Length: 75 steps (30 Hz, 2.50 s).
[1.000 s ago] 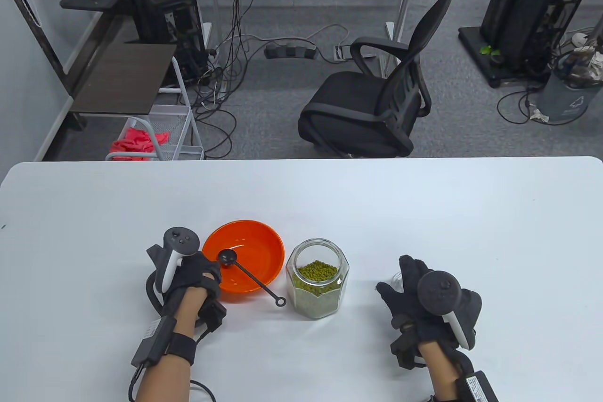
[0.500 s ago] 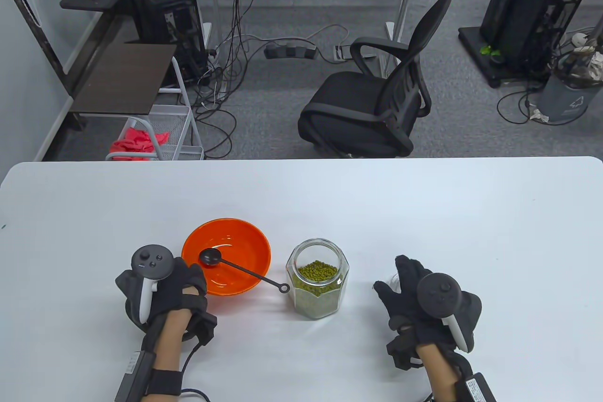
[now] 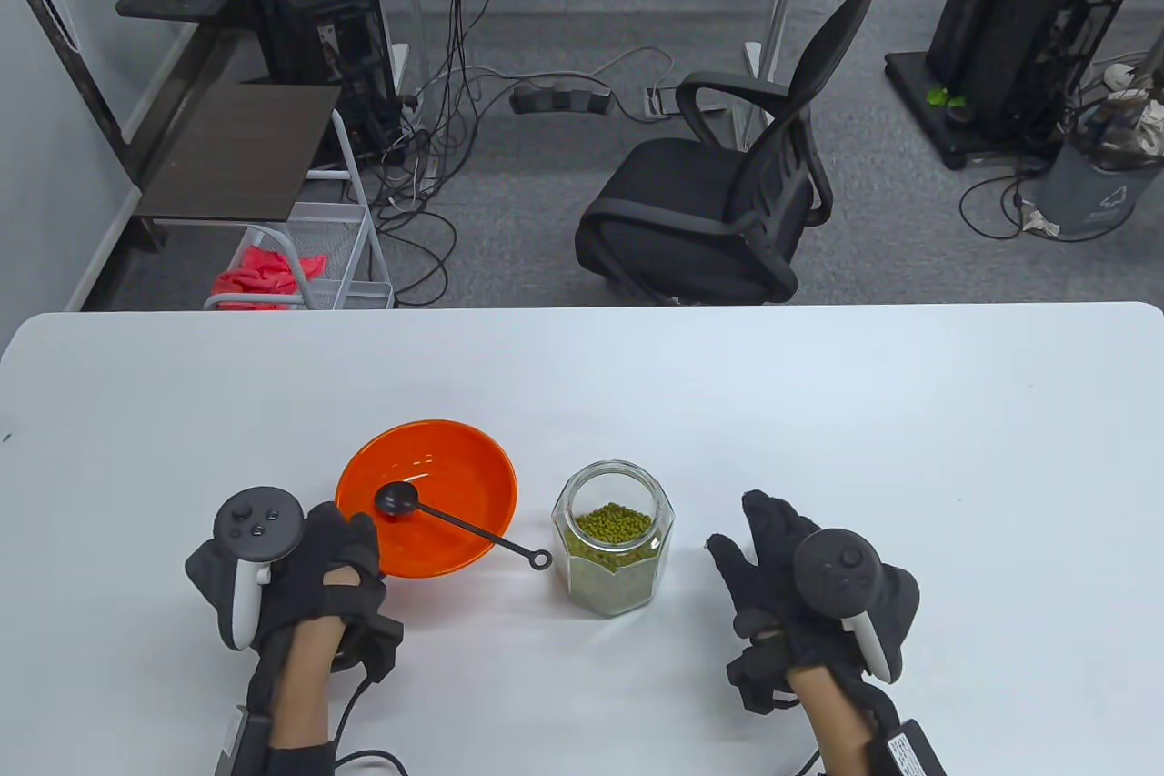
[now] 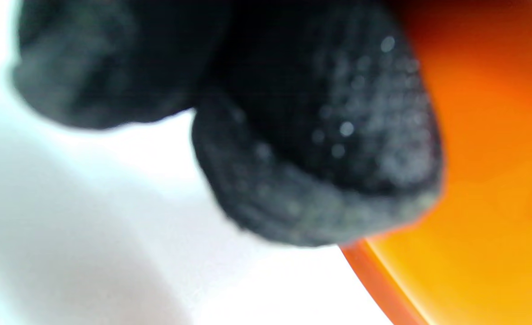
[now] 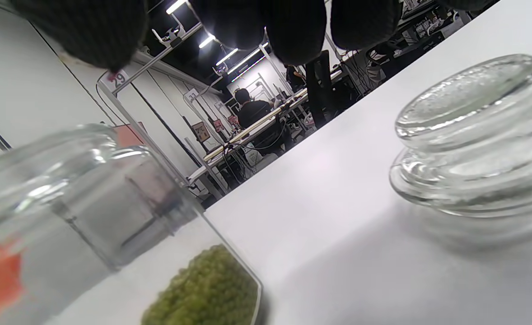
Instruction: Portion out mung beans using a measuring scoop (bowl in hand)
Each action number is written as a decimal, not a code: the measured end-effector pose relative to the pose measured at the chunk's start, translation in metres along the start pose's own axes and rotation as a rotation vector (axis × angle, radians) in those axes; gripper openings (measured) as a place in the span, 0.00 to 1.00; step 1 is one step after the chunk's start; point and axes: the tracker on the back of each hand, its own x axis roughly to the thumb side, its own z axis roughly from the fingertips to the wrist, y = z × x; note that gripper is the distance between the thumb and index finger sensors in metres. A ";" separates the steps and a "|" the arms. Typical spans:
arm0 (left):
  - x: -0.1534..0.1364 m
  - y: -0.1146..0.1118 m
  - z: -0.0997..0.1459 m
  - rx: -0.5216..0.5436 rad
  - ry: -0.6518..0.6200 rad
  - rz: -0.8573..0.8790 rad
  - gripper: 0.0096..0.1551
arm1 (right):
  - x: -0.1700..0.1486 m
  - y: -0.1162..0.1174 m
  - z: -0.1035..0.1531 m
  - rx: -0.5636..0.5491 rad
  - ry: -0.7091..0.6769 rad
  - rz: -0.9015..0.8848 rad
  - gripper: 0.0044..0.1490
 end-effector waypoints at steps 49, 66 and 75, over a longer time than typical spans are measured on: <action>0.018 0.018 0.013 0.019 -0.102 0.012 0.31 | 0.175 0.056 -0.001 0.350 -0.111 -0.110 0.27; -0.013 -0.003 0.018 0.027 -0.033 -0.014 0.31 | 0.133 -0.017 -0.003 0.056 -0.095 -0.080 0.24; -0.027 -0.013 0.012 -0.002 -0.005 -0.024 0.30 | 0.122 -0.055 -0.001 -0.064 -0.145 0.056 0.24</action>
